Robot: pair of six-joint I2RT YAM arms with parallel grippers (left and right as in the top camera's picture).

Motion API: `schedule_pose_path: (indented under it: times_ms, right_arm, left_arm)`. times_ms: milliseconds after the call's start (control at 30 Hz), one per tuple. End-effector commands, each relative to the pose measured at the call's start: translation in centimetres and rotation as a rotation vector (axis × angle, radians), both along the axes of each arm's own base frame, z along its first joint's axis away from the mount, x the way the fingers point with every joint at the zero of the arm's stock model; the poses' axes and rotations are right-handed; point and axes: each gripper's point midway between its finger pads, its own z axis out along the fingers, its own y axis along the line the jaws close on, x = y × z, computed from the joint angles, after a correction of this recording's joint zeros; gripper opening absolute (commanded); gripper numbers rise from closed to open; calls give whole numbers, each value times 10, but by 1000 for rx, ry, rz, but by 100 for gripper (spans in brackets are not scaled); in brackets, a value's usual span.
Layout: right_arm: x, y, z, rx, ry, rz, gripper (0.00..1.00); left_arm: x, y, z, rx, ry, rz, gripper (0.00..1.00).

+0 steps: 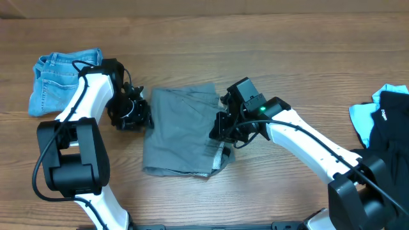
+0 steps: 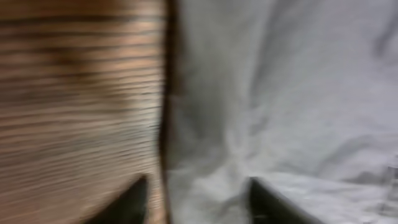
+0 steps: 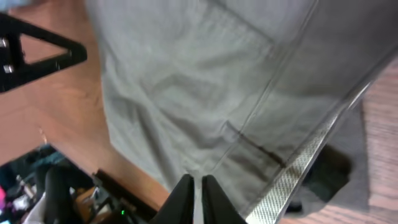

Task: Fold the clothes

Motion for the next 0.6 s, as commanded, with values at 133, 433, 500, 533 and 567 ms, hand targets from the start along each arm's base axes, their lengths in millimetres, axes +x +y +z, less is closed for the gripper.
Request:
schedule_pose_path:
  times_ms: [133,433,500,533,567]
  right_arm:
    - [39,1,-4,-41,-205,-5,4]
    - [84,2,-45,-80,-261,-107,4]
    - [86,-3,-61,-96,-219,-141,4]
    - [87,-7,-70,-107,-193,-158,4]
    - [87,-11,-78,-117,-164,-178,4]
  left_arm:
    - [-9,-26,10,-141,18,-34,2]
    - [-53,-61,21,-183,160,-190,4]
    - [-61,-63,15,-130,191,-196,4]
    - [-64,-64,12,-112,202,-191,4]
    - [-68,-66,7,-96,216,-180,4]
